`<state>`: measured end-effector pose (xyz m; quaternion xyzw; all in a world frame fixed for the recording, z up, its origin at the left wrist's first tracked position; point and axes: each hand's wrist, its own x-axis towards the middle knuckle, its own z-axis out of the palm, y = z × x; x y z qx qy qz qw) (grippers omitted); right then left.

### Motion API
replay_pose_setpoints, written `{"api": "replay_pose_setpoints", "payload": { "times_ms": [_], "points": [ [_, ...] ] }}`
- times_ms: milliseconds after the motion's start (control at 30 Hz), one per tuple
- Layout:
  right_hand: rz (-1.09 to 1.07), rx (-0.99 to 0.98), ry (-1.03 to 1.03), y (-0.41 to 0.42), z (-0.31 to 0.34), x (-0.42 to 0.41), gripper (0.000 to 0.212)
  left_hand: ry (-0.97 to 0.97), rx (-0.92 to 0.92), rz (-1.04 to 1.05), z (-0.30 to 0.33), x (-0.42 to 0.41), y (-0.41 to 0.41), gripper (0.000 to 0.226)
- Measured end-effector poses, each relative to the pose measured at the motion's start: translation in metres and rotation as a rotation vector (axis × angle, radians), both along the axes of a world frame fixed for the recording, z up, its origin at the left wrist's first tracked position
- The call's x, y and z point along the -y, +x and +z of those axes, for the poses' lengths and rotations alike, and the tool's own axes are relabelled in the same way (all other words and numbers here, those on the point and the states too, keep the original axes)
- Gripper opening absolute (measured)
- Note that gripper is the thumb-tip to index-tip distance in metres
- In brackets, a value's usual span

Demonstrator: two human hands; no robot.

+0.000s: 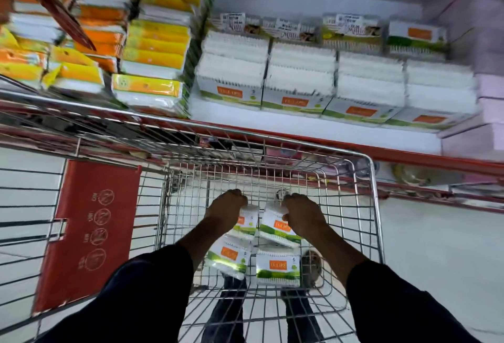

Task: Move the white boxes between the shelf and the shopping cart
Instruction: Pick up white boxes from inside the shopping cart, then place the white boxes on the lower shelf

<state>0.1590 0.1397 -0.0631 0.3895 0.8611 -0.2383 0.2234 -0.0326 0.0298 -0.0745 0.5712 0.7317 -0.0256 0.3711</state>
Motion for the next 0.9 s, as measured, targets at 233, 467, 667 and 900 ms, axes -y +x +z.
{"api": "replay_pose_setpoints", "payload": {
  "times_ms": [233, 467, 667, 900],
  "points": [
    [-0.015, -0.124, 0.183, -0.002, 0.060, 0.018, 0.024, 0.195, -0.043, 0.067, 0.068, 0.017, -0.007, 0.052],
    [-0.091, -0.358, 0.382, -0.009, 0.170, 0.016, 0.037, 0.562, -0.199, 0.123, 0.177, 0.025, -0.017, 0.050],
    [-0.129, -0.548, 0.520, -0.023, 0.260, 0.001, 0.025, 0.763, -0.232, 0.154, 0.263, 0.011, -0.034, 0.049],
    [-0.172, -0.623, 0.575, -0.045, 0.281, -0.027, 0.020, 0.902, -0.256, 0.175, 0.289, -0.029, -0.048, 0.031]
  ]
}}
